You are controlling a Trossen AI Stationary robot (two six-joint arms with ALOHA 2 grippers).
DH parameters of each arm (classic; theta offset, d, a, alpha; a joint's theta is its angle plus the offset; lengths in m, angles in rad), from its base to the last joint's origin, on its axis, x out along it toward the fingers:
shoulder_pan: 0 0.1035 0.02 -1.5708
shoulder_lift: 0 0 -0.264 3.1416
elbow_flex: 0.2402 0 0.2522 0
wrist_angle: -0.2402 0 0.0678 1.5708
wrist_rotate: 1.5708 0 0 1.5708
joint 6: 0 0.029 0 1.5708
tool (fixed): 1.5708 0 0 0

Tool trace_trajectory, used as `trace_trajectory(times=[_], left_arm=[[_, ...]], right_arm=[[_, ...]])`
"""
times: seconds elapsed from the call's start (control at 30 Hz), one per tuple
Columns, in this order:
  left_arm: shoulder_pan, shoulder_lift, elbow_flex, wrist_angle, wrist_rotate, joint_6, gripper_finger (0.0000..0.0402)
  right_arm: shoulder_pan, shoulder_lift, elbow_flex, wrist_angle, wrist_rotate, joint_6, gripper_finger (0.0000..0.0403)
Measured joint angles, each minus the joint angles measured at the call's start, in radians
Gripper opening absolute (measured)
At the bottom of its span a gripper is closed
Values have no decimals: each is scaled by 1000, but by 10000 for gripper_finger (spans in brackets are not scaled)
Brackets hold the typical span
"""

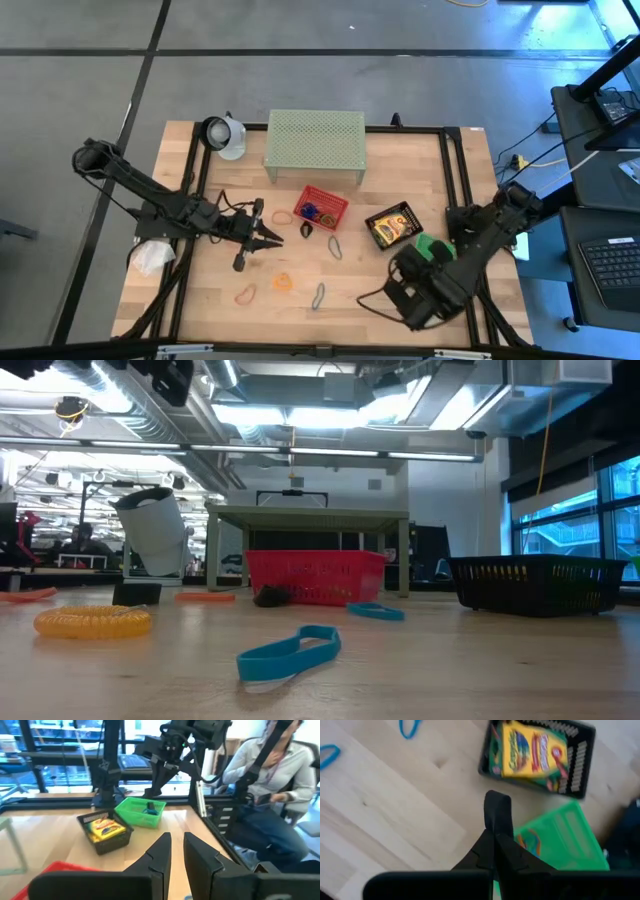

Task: Pick & Place Office Desk Supplies
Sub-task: Put the black rubber band into the green bin

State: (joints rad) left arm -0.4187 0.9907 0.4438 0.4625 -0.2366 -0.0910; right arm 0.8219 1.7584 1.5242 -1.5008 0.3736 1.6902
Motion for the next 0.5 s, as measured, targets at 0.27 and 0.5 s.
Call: trace_trajectory(times=[0.27, 0.5], left_arm=[[62, 99, 34, 59, 102, -35, 43], [76, 175, 100, 58, 162, -26, 43]], right_arm=[[136, 0, -58, -51, -95, 239, 0], [171, -56, -217, 93, -150, 300, 0]])
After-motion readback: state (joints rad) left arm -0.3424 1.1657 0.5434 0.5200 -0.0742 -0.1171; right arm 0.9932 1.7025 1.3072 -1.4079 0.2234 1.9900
